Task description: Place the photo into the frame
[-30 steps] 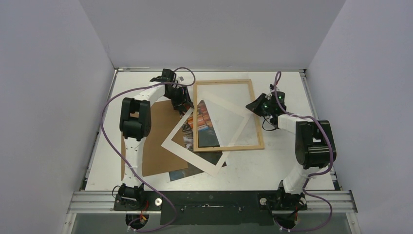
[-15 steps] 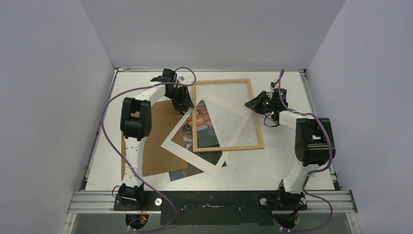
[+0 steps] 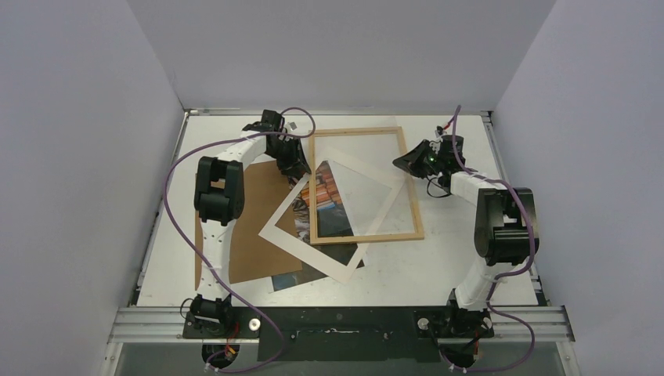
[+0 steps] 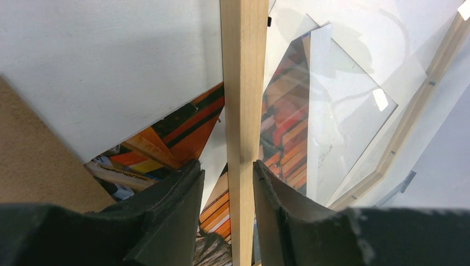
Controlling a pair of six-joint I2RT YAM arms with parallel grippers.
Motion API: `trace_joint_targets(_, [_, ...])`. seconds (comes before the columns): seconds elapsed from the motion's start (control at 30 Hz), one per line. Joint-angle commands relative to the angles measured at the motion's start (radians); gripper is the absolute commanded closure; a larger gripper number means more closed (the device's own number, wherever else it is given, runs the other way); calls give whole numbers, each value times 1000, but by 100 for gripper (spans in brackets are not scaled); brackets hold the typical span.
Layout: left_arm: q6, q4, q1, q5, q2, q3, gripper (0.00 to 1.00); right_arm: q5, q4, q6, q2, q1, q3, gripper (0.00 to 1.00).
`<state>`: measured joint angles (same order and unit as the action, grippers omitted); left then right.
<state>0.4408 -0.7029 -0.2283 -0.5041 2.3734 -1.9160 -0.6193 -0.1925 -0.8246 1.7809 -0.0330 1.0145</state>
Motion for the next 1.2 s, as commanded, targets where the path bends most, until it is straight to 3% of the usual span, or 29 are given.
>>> trace_joint_targets(0.0, [-31,-3,-7,53,56,-18,63,-56,22,-8,6,4,56,100])
trace_joint_targets(0.73, [-34,-15,-7,56,75,-32,64,-52,119,0,3,29,79,100])
trace_joint_targets(1.17, [-33,-21,-7,59,77,-34,65,-63,93,-25,3,30,54,100])
